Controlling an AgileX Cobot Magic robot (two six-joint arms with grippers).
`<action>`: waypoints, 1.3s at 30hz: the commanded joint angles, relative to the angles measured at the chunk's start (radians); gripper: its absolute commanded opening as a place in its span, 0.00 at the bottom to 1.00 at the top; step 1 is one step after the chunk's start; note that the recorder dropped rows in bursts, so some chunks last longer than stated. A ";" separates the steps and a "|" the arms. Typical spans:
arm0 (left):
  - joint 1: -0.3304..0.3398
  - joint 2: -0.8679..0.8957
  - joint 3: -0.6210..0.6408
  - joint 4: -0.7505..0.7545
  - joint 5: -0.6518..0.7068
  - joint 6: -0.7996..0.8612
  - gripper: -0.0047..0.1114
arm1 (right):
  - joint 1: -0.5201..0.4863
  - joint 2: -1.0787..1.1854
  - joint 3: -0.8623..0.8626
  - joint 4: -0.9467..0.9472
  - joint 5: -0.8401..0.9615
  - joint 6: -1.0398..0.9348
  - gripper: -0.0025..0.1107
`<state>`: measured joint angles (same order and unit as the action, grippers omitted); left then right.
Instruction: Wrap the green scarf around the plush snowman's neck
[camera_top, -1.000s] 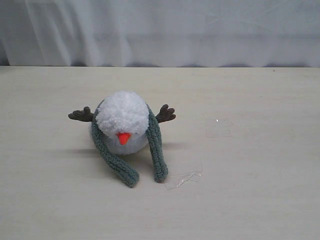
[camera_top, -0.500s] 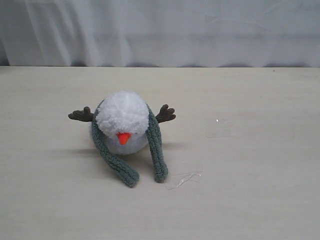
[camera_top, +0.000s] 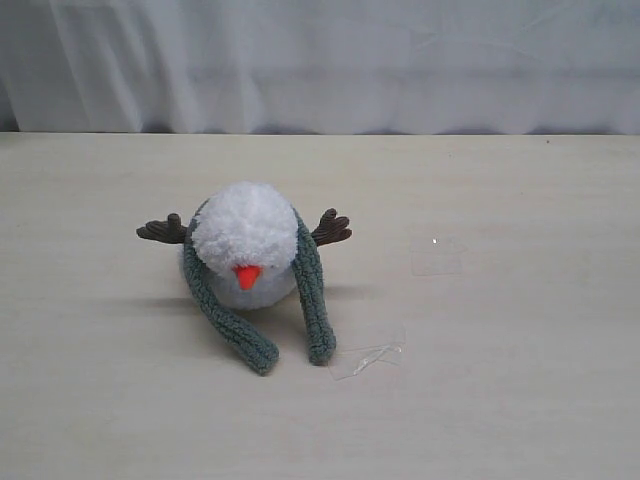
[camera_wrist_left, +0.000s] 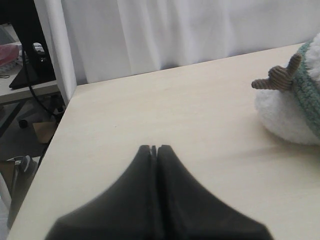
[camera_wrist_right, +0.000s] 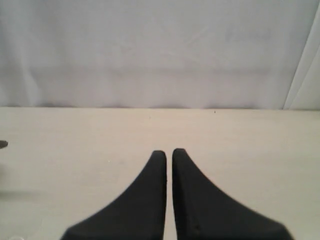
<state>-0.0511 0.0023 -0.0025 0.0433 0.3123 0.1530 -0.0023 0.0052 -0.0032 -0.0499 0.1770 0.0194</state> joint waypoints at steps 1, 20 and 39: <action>-0.007 -0.002 0.002 -0.003 -0.006 0.001 0.04 | -0.007 -0.005 0.003 -0.017 0.119 0.027 0.06; -0.007 -0.002 0.002 -0.003 -0.006 0.001 0.04 | -0.007 -0.005 0.003 0.017 0.166 0.029 0.06; -0.007 -0.002 0.002 -0.003 -0.006 0.002 0.04 | -0.007 -0.005 0.003 0.017 0.166 0.029 0.06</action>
<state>-0.0511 0.0023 -0.0025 0.0433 0.3123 0.1546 -0.0060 0.0052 -0.0032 -0.0363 0.3399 0.0455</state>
